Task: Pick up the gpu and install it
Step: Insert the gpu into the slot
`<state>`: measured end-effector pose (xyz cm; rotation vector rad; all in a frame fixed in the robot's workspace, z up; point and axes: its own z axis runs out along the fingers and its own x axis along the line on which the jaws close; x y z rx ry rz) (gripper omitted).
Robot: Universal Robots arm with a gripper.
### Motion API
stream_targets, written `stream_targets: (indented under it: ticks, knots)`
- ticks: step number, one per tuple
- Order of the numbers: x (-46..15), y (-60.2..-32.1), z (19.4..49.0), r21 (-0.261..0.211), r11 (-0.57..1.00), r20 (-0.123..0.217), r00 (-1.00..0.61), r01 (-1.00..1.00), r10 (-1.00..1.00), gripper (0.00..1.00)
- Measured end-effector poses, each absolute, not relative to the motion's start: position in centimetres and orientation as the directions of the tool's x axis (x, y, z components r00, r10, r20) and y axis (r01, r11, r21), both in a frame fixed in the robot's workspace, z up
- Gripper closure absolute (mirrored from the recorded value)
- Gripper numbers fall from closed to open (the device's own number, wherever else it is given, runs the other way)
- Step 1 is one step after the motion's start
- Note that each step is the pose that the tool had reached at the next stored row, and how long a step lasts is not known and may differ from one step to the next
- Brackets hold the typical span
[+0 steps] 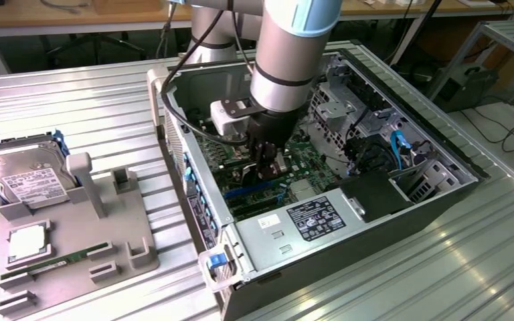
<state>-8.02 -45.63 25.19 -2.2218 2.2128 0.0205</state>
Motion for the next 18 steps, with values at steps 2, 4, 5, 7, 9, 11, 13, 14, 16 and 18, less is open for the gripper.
stream_targets:
  ticks: [2,4,5,7,9,11,13,14,16,18]
  knots:
    - [-8.03,-45.63,25.11,0.006,-0.004,-0.013,0.004,-1.0,-1.0,0.73]
    - [-8.04,-45.63,25.06,0.006,-0.004,-0.013,0.004,-1.0,-1.0,0.73]
    - [-8.04,-45.63,25.03,0.006,-0.004,-0.013,0.004,-1.0,-1.0,0.73]
    - [-8.04,-45.63,24.95,0.006,-0.004,-0.014,0.004,-1.0,-1.0,0.73]
    - [-8.04,-45.63,24.89,0.007,-0.004,-0.013,0.004,-1.0,-1.0,0.73]
    - [-8.04,-45.62,24.84,0.007,-0.004,-0.013,0.004,-1.0,-1.0,0.73]
    - [-8.03,-45.6,24.81,0.007,-0.004,-0.014,0.004,-1.0,-1.0,0.73]
    - [-8.03,-45.59,24.81,0.007,-0.004,-0.013,0.004,-1.0,-1.0,0.73]
    - [-8.04,-45.59,24.78,0.007,-0.004,-0.014,0.004,-1.0,-1.0,0.73]
    - [-8.04,-45.59,24.73,0.007,-0.004,-0.014,0.004,-1.0,-1.0,0.73]
